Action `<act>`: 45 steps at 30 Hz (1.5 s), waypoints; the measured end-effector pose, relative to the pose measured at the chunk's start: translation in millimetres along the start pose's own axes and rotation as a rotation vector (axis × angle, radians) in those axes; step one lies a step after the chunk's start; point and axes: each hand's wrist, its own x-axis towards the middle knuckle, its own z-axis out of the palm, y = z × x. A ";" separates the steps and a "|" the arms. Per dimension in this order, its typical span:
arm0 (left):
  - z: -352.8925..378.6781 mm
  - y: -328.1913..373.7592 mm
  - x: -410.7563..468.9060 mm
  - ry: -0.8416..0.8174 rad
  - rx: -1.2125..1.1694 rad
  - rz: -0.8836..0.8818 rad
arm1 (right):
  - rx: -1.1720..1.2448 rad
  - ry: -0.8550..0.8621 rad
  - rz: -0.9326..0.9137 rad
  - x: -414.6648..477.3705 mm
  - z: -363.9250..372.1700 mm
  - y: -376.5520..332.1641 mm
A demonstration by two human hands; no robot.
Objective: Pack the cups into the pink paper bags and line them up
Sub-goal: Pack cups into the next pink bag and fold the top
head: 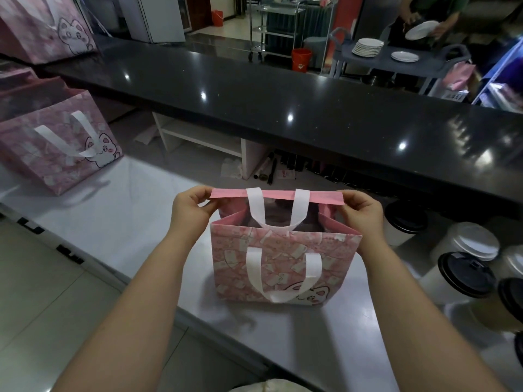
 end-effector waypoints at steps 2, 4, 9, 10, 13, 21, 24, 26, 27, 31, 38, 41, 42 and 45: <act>-3.6 -6.9 -3.4 -0.035 -0.087 -0.047 | -0.021 -0.047 0.022 -0.7 -7.0 3.7; -6.5 -14.0 -7.4 -0.073 -0.137 -0.078 | -0.042 -0.073 0.051 -0.4 -12.1 7.4; -3.4 -11.6 -0.8 -0.057 -0.146 -0.087 | -0.080 -0.063 0.047 7.1 -9.2 2.1; -2.9 -10.0 1.8 -0.049 -0.135 -0.068 | -0.079 -0.053 0.032 8.4 -8.3 1.1; -1.4 -11.0 5.1 -0.058 -0.111 -0.015 | -0.073 -0.011 -0.006 8.4 -7.5 4.3; 5.9 -37.3 -0.1 -0.098 -0.105 -0.141 | -0.013 -0.150 0.133 6.2 -12.7 25.2; 9.6 -37.0 7.5 -0.065 -0.108 -0.149 | -0.021 -0.128 0.144 9.7 -6.8 24.3; 11.1 -34.7 13.2 -0.047 -0.098 -0.142 | 0.013 -0.106 0.151 10.6 -3.7 23.1; 11.7 -33.9 14.6 -0.048 -0.091 -0.135 | 0.044 -0.092 0.162 10.0 -2.9 22.4; 13.2 -30.8 8.5 -0.021 -0.083 -0.141 | 0.080 -0.089 0.173 1.7 -1.5 25.4; -17.5 -34.4 -47.8 0.021 -0.330 -0.190 | 0.205 -0.154 0.075 -38.7 -37.6 21.9; -34.0 -26.9 -65.6 -0.126 -0.404 -0.083 | 0.261 -0.419 0.084 -51.9 -52.7 24.9; -36.6 -23.2 -65.8 -0.228 -0.392 -0.057 | 0.218 -0.473 0.091 -51.8 -54.0 27.1; -36.1 -13.4 -63.0 -0.448 -0.342 -0.043 | 0.183 -0.567 0.097 -50.6 -46.7 20.8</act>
